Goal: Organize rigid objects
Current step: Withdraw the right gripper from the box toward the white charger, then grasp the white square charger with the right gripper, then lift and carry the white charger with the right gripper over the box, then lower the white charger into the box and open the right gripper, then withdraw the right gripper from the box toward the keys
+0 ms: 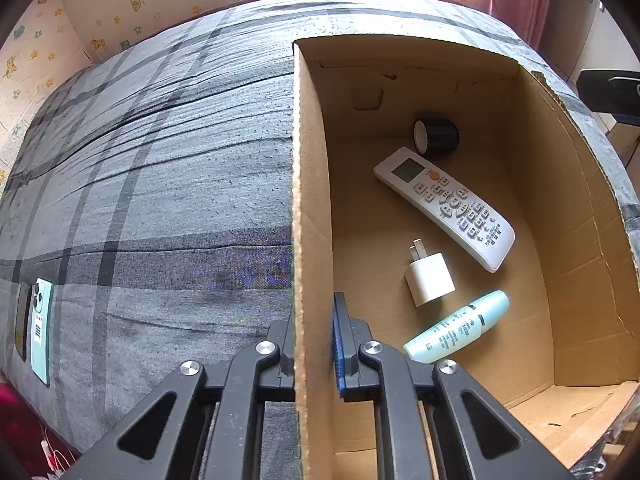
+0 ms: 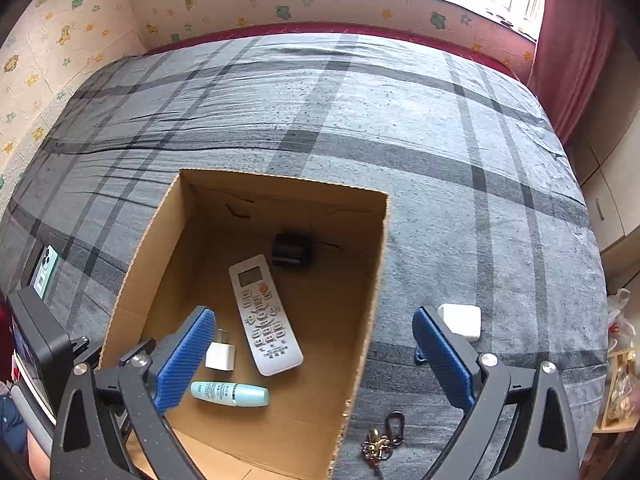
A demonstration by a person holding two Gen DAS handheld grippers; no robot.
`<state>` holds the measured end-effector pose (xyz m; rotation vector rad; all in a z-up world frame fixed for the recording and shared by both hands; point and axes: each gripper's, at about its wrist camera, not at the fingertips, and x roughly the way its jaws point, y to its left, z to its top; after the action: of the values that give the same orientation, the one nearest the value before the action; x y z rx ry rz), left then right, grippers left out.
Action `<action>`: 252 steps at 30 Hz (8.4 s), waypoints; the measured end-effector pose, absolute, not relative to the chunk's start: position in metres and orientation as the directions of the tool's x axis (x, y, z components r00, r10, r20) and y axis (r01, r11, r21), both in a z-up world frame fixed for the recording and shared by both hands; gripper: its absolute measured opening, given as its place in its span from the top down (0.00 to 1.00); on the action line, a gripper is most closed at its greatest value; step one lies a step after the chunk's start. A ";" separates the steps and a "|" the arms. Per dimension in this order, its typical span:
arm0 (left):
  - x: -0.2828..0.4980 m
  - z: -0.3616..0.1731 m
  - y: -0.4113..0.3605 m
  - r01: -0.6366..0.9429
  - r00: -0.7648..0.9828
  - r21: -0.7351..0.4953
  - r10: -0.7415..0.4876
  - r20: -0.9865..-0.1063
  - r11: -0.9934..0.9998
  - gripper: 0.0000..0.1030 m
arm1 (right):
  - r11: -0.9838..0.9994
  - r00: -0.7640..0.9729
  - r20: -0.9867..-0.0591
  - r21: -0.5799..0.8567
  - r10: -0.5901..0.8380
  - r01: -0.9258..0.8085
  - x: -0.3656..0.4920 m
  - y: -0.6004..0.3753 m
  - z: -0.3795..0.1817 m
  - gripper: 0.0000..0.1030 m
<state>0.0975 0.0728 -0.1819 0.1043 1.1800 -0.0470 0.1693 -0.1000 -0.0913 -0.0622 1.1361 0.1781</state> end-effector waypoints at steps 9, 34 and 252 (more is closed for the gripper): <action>0.098 -0.182 0.075 0.081 0.378 0.033 0.000 -0.926 0.996 0.89 | 0.995 0.430 -0.901 0.025 0.064 -0.094 0.173 -0.154 -0.084 0.02; 0.102 -0.186 0.076 0.073 0.367 0.050 0.019 -0.930 0.996 0.88 | 1.000 0.318 -0.948 -0.006 -0.012 0.019 0.197 -0.241 -0.181 0.02; 0.097 -0.186 0.072 0.076 0.379 0.077 0.043 -0.924 0.994 0.87 | 0.997 0.215 -0.976 0.025 0.041 -0.076 0.073 -0.203 -0.232 0.19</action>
<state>0.0966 0.0721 -0.1860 0.1126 1.1823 -0.0212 0.0726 -0.2035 -0.2316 -0.0303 1.3523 0.0806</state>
